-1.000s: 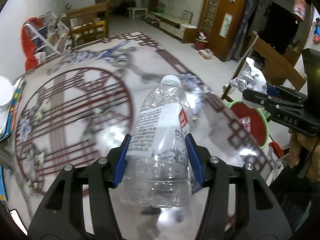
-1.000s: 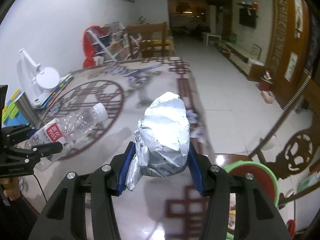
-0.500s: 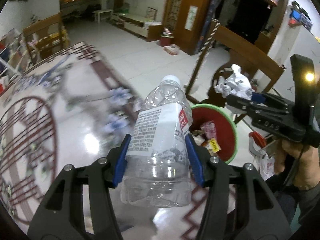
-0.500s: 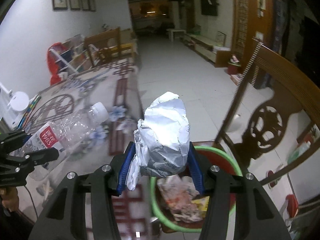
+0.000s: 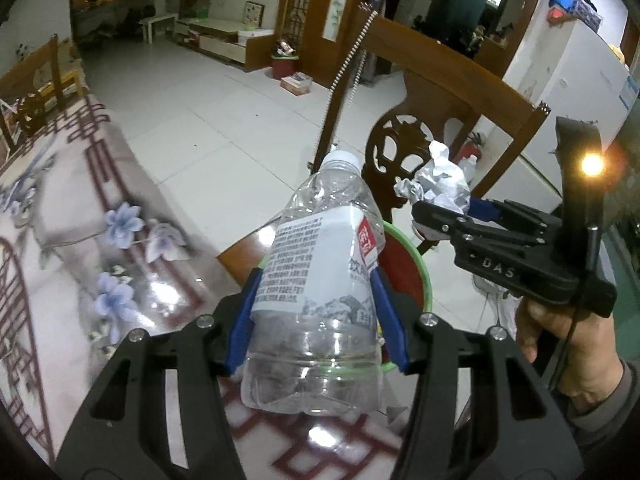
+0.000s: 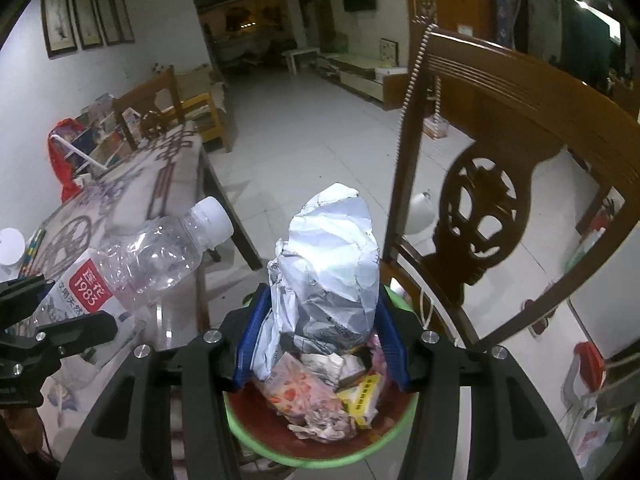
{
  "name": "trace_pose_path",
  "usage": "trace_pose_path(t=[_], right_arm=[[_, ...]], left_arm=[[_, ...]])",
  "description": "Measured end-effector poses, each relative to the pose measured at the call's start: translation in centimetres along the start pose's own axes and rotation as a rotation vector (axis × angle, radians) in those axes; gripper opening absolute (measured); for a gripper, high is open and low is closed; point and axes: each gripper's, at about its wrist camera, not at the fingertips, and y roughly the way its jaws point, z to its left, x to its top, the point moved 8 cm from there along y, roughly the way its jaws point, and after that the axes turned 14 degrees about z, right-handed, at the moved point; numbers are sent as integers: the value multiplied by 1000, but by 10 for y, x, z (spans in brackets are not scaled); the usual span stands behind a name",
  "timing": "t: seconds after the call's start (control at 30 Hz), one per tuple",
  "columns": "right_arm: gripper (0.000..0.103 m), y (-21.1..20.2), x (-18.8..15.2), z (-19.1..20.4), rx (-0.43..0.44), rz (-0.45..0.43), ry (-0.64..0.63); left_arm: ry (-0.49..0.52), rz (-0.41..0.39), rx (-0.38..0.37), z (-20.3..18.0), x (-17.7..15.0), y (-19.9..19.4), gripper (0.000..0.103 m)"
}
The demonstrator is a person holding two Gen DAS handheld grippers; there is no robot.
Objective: Collect trash
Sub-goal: 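Carry the plastic bottle and silver foil to the bucket and release them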
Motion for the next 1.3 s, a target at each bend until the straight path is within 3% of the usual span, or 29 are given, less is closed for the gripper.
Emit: trace_pose_path(t=[0.43, 1.13, 1.3], right_arm=[[50, 15, -2, -11, 2, 37, 16], [51, 36, -11, -14, -17, 124, -1], [55, 36, -10, -10, -38, 122, -17]], left_arm=[[21, 57, -11, -17, 7, 36, 52], [37, 61, 11, -27, 14, 57, 52], [21, 51, 13, -22, 14, 57, 53]])
